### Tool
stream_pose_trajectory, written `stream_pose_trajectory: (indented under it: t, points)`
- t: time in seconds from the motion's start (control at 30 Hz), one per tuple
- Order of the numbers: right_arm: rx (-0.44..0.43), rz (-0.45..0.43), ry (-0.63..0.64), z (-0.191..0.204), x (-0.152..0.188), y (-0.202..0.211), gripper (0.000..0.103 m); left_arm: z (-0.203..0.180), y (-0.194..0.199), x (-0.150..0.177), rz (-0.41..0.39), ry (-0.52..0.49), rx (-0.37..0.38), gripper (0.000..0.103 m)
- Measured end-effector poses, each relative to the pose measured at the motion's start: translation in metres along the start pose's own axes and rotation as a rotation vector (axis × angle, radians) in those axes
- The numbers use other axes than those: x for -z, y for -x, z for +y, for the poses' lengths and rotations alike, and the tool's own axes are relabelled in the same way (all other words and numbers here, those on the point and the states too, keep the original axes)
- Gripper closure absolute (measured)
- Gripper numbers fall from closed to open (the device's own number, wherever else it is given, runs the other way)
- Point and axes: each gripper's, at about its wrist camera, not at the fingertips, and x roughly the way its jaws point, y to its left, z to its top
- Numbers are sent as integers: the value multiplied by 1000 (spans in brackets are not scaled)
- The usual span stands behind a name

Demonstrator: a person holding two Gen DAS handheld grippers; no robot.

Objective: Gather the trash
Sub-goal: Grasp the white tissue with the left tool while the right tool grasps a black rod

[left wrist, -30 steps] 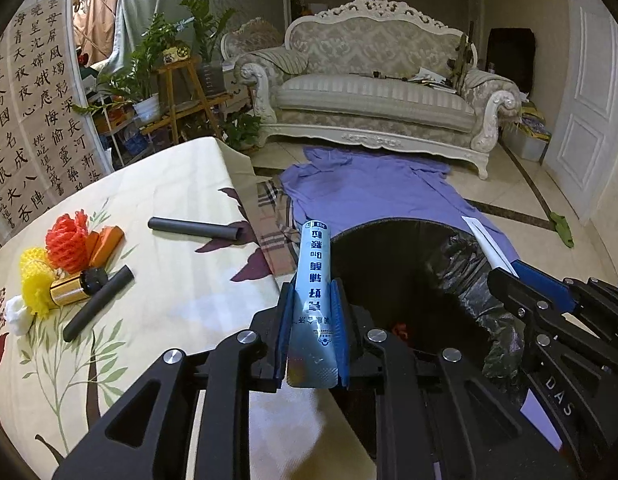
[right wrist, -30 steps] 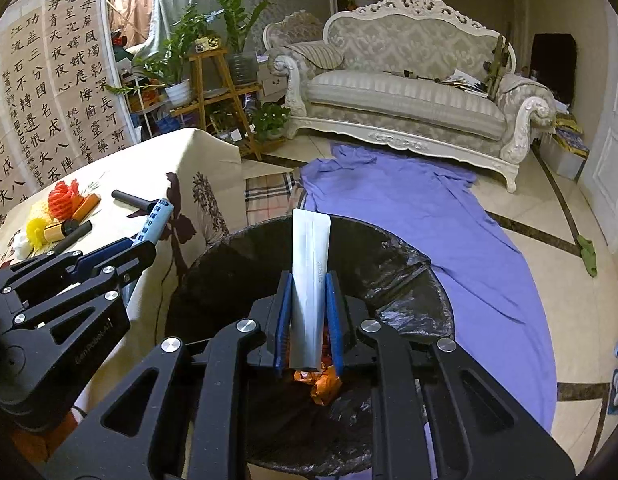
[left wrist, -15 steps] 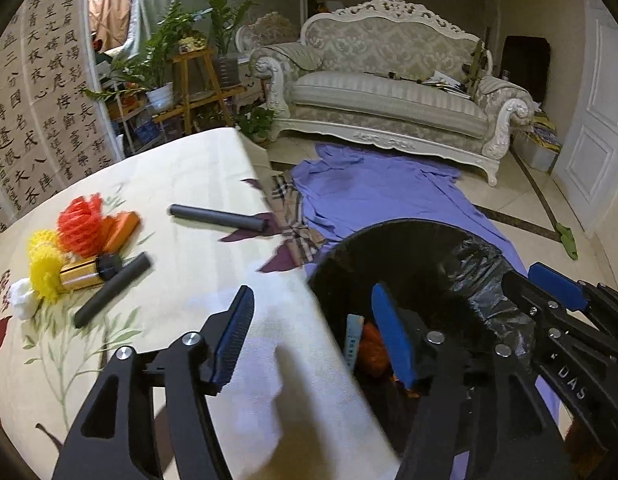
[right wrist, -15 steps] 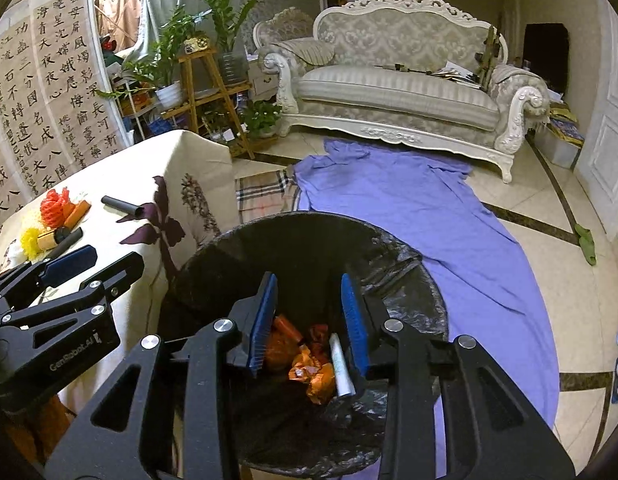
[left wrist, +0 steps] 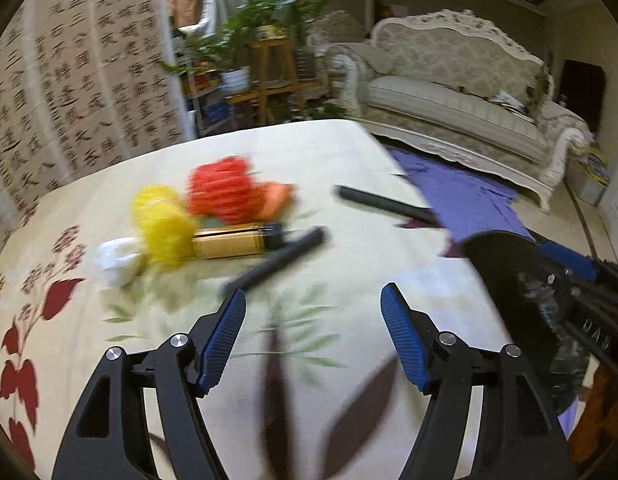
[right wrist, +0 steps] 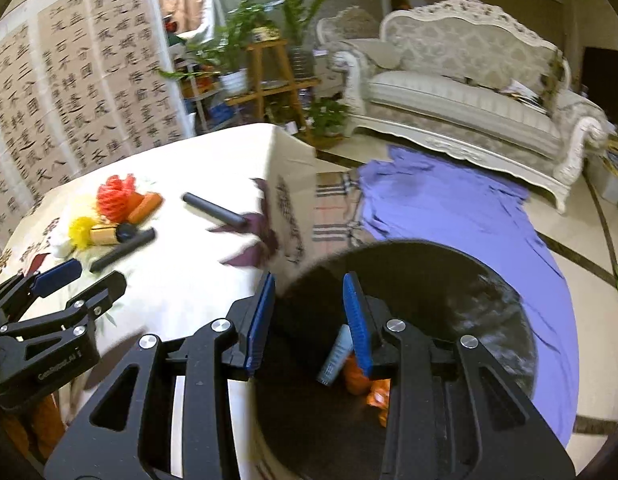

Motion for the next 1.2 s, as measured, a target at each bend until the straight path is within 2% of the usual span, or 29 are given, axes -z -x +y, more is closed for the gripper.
stream_pose_trajectory:
  t: [0.17,0.43,0.67,0.83,0.9,1.1,1.2]
  points:
    - [-42,13,53,28,-24,-23,68,42,-1,-1,7,57,-65,34]
    - [-51,53,149,65,-54,-66,68,101,-6,1,20,142,-127,34]
    - [-40,117,193,81,-64,-101,68,130,-9,4,25,192,-146,34]
    - [-35,156,219,88,-62,-109,68,138,-10,9,30,211,-146,34]
    - [-33,161,227,91,-60,-107,70,140,-11,10,32,214,-142,34]
    - [-38,167,246,98,-47,-96,92,138,-12,12,33,213,-123,34]
    - [-51,168,237,100,-38,-86,91,137,-12,13,32,209,-121,34]
